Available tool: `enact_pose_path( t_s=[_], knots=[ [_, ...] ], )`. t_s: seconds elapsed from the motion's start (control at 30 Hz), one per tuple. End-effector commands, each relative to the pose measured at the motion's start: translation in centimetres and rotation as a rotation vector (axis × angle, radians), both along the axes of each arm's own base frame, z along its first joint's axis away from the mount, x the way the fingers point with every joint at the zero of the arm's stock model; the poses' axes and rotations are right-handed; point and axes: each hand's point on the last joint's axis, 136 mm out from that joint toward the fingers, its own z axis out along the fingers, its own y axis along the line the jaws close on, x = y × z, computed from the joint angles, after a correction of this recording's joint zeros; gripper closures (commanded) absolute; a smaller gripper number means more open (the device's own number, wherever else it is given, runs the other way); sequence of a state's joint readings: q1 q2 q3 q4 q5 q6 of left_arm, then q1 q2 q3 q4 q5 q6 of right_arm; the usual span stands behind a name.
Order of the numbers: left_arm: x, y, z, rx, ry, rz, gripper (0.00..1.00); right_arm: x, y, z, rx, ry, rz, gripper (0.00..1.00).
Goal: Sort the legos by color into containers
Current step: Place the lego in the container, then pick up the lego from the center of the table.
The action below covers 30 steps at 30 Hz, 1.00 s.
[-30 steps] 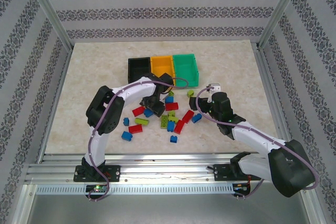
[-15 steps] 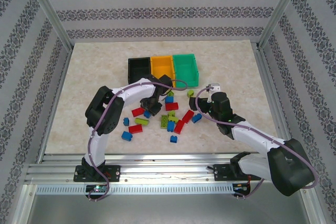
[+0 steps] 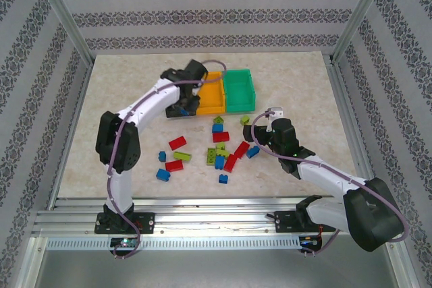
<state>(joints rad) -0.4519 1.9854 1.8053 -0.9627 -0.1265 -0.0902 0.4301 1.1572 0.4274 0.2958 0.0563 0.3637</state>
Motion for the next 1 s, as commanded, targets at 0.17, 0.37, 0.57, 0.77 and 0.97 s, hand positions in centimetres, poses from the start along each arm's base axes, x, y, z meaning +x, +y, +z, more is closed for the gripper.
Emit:
enact_pose_path(
  t_s=[0.17, 0.37, 0.57, 0.77, 0.97],
  knots=[
    [6.2, 2.7, 1.8, -0.025, -0.048, 0.120, 0.48, 0.3, 0.2, 0.9, 0.007, -0.027, -0.003, 0.02],
    [4.7, 2.6, 2.4, -0.072, -0.047, 0.118, 0.39, 0.4, 0.7, 0.6, 0.022, -0.010, 0.012, 0.02],
    [0.4, 3.6, 3.2, -0.120, -0.063, 0.109, 0.39, 0.4, 1.8, 0.1, 0.051, 0.021, 0.052, 0.02],
    [-3.9, 5.9, 3.7, -0.133, -0.078, 0.120, 0.39, 0.6, 4.8, -0.6, 0.072, 0.072, 0.139, 0.10],
    [-6.0, 7.8, 3.4, -0.187, -0.088, 0.153, 0.39, 0.7, 9.1, -1.1, 0.051, 0.129, 0.232, 0.19]
  ],
)
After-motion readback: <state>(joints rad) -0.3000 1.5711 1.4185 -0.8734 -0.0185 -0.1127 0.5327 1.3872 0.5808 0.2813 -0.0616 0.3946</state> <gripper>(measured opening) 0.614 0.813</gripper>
